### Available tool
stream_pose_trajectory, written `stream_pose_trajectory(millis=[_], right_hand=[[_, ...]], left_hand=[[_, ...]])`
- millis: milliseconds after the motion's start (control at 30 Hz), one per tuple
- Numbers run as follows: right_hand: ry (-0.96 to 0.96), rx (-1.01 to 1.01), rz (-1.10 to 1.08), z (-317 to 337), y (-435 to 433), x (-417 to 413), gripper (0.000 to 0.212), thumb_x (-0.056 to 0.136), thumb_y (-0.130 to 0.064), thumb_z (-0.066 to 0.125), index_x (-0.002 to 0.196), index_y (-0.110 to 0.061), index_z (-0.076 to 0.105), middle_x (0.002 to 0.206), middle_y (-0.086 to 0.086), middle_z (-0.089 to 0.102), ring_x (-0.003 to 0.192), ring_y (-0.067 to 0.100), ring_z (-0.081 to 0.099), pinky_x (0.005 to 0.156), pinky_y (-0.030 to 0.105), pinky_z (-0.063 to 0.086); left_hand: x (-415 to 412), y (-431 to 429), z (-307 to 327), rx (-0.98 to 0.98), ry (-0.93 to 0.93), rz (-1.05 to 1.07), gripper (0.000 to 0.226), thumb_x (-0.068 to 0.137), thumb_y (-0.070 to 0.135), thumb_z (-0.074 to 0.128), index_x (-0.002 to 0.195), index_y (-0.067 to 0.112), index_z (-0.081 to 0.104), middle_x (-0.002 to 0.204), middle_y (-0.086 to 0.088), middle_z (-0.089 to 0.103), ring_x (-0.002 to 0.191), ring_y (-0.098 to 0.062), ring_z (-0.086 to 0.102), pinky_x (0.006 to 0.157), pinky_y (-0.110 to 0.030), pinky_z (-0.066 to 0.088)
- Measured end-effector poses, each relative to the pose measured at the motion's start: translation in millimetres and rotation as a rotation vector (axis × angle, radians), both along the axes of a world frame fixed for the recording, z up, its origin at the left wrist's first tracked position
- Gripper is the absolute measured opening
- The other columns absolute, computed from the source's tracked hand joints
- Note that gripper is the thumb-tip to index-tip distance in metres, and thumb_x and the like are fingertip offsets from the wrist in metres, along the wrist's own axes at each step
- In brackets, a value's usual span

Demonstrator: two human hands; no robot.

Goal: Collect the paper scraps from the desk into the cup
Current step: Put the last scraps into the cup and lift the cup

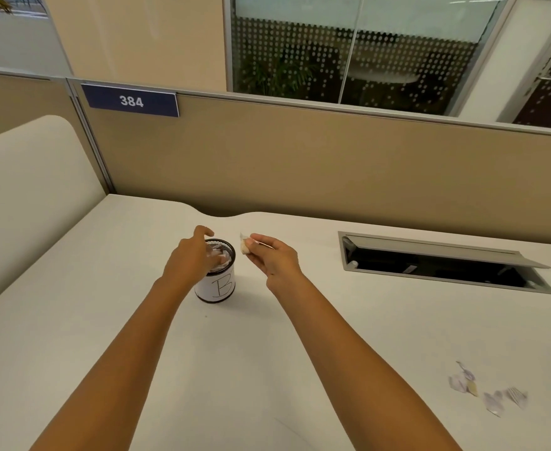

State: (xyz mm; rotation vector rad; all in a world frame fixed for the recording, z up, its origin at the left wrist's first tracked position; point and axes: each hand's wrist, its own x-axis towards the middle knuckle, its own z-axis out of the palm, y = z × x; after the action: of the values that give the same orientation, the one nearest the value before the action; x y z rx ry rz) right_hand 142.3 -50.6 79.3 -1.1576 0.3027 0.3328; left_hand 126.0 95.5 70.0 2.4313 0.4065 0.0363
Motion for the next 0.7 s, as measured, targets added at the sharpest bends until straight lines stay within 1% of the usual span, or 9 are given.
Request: stream_pose_trajectory(millis=[67,133,200,267,333,433,533,600,700], right_hand=[[-0.087,-0.172,-0.024,-3,15,6,0.021,0.078,0.002,0.071,0.099,0.0,0.069,0.102,0.016,0.069,0.087,0.023,0.065,0.082,0.028,0.056],[-0.234,-0.41,-0.019,-7,29,10,0.016,0.079,-0.001,0.071,0.095,-0.003,0.072,0.095,0.013,0.071,0.085,0.021,0.066,0.083,0.031,0.057],[-0.386,-0.618,0.027,-10,41,9,0.012,0.083,-0.006,0.068,0.094,-0.006,0.073,0.097,0.01,0.072,0.088,0.02,0.067,0.079,0.026,0.056],[-0.501,-0.776,0.12,-12,50,8,0.015,0.088,-0.009,0.061,0.098,-0.007,0.073,0.102,0.01,0.072,0.094,0.022,0.067,0.08,0.026,0.054],[-0.604,-0.948,0.252,-12,55,8,0.023,0.093,-0.01,0.052,0.108,-0.008,0.07,0.11,0.011,0.07,0.101,0.025,0.065,0.087,0.03,0.052],[-0.688,-1.073,0.351,-9,53,8,0.032,0.095,-0.008,0.047,0.123,-0.009,0.062,0.123,0.013,0.064,0.11,0.028,0.061,0.094,0.034,0.051],[-0.764,-1.197,0.48,-9,50,4,0.031,0.095,-0.012,0.048,0.123,-0.008,0.06,0.122,0.016,0.063,0.108,0.032,0.061,0.094,0.039,0.051],[-0.771,-1.324,0.641,-11,50,-1,0.033,0.1,-0.021,0.037,0.121,-0.006,0.058,0.118,0.018,0.063,0.105,0.034,0.06,0.09,0.041,0.05],[-0.734,-1.369,0.766,-16,52,-7,0.049,0.102,-0.033,0.017,0.132,-0.008,0.048,0.131,0.019,0.056,0.121,0.033,0.05,0.104,0.039,0.037]], left_hand=[[-7,3,0,-0.015,-0.036,-0.038,0.072,0.077,0.029,0.074,0.136,0.019,0.034,0.133,-0.014,0.055,0.118,-0.034,0.053,0.096,-0.042,0.047],[-10,5,-3,-0.025,-0.073,-0.065,0.081,0.075,0.029,0.076,0.14,0.02,0.03,0.138,-0.012,0.051,0.12,-0.033,0.053,0.098,-0.042,0.046],[-11,8,-8,-0.02,-0.092,-0.099,0.09,0.07,0.031,0.08,0.142,0.02,0.027,0.141,-0.01,0.048,0.121,-0.031,0.052,0.1,-0.042,0.046],[-11,11,-15,0.018,-0.082,-0.112,0.1,0.064,0.035,0.083,0.144,0.02,0.026,0.142,-0.007,0.047,0.124,-0.029,0.05,0.103,-0.044,0.044],[-10,15,-23,0.045,-0.078,-0.106,0.106,0.06,0.038,0.085,0.146,0.02,0.024,0.144,-0.004,0.045,0.129,-0.026,0.045,0.105,-0.045,0.042],[-9,19,-33,0.031,-0.081,-0.099,0.11,0.057,0.039,0.086,0.146,0.019,0.023,0.145,-0.003,0.043,0.131,-0.025,0.043,0.106,-0.046,0.041],[-6,22,-40,-0.026,-0.101,-0.104,0.11,0.058,0.033,0.087,0.146,0.019,0.023,0.146,-0.004,0.04,0.131,-0.026,0.042,0.106,-0.045,0.04],[-5,23,-45,-0.108,-0.129,-0.108,0.105,0.061,0.024,0.086,0.146,0.018,0.024,0.148,-0.005,0.037,0.133,-0.026,0.04,0.107,-0.043,0.039],[-6,25,-53,-0.189,-0.209,-0.096,0.093,0.069,0.013,0.08,0.145,0.017,0.027,0.147,-0.006,0.037,0.132,-0.025,0.041,0.103,-0.032,0.037]])
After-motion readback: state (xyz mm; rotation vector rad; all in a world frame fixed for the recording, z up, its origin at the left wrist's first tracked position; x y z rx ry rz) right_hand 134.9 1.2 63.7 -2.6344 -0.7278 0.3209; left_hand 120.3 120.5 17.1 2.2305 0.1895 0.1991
